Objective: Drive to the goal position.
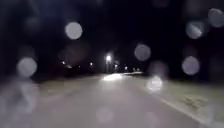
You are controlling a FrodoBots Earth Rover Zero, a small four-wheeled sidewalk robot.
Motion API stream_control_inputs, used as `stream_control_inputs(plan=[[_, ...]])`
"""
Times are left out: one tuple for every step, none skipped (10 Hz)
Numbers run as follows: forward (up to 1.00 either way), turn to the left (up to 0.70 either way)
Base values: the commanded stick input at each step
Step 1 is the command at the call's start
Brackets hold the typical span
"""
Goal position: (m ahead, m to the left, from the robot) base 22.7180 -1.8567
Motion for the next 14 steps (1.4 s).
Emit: stream_control_inputs(plan=[[1.00,0.05],[1.00,0.08],[1.00,0.11],[1.00,0.09],[1.00,0.06],[1.00,0.05],[1.00,0.11],[1.00,0.12],[1.00,0.11],[1.00,0.03],[1.00,0.03],[1.00,0.03],[1.00,0.03],[1.00,0.03]])
